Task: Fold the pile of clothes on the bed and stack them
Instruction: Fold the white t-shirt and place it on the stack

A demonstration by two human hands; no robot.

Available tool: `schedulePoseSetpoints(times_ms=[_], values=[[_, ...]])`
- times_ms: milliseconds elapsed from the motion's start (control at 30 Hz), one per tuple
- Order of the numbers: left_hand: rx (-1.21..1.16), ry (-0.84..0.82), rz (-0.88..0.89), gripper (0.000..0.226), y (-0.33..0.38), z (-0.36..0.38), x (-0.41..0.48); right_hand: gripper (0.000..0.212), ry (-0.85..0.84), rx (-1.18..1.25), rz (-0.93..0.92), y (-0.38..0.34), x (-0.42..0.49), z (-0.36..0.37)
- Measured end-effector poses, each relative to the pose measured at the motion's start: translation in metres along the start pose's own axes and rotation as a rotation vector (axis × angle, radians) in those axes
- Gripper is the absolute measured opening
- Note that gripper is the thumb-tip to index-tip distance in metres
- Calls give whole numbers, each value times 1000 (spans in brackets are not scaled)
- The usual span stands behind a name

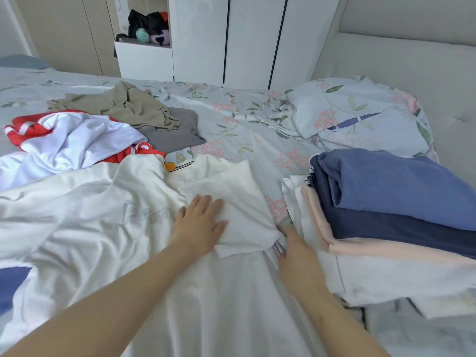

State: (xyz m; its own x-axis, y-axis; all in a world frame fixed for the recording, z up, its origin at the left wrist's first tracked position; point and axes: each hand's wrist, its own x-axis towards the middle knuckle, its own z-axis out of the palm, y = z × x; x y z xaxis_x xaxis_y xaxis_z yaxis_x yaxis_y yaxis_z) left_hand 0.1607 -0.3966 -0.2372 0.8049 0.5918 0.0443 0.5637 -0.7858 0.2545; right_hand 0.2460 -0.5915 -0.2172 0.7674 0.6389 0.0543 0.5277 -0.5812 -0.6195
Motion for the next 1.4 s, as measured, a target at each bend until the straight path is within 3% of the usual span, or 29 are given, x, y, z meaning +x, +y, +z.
schedulePoseSetpoints(times_ms=[67, 133, 200, 267, 367, 600, 733, 833, 933, 1133, 1233, 1300, 1400], values=[[-5, -86, 6, 80, 6, 4, -30, 45, -28, 54, 108, -3, -13, -8], [-25, -120, -3, 91, 8, 4, -56, 22, -58, 78, 202, -4, -29, -15], [-4, -147, 5, 74, 7, 2, -80, 5, -65, 99, 261, -1, -48, -22], [16, -155, 5, 58, 9, -2, -108, 14, -70, 108, 293, 5, -71, -28], [-23, -182, -26, 55, 16, -6, -146, 29, -94, 141, 367, 15, -99, -35], [-93, -130, -63, 55, 31, -10, -203, 29, 47, 538, 465, 33, -129, -46], [-65, -115, -60, 53, 28, -11, -216, 25, 150, 180, 331, 45, -137, -56], [-35, -100, -63, 52, 27, -9, -222, 18, 95, 24, 243, 49, -145, -59], [-9, -86, -66, 52, 29, -7, -225, 27, -48, -3, 210, 52, -150, -60], [-12, -95, -60, 52, 28, -6, -225, 24, 170, 218, 361, 62, -153, -69], [-14, -95, -53, 52, 28, -7, -226, 26, 40, 117, 344, 60, -163, -64], [-11, -97, -45, 52, 28, -7, -226, 19, -37, 55, 344, 60, -164, -63], [-19, -103, -25, 53, 25, -7, -228, 2, 104, 39, 321, 63, -163, -67]])
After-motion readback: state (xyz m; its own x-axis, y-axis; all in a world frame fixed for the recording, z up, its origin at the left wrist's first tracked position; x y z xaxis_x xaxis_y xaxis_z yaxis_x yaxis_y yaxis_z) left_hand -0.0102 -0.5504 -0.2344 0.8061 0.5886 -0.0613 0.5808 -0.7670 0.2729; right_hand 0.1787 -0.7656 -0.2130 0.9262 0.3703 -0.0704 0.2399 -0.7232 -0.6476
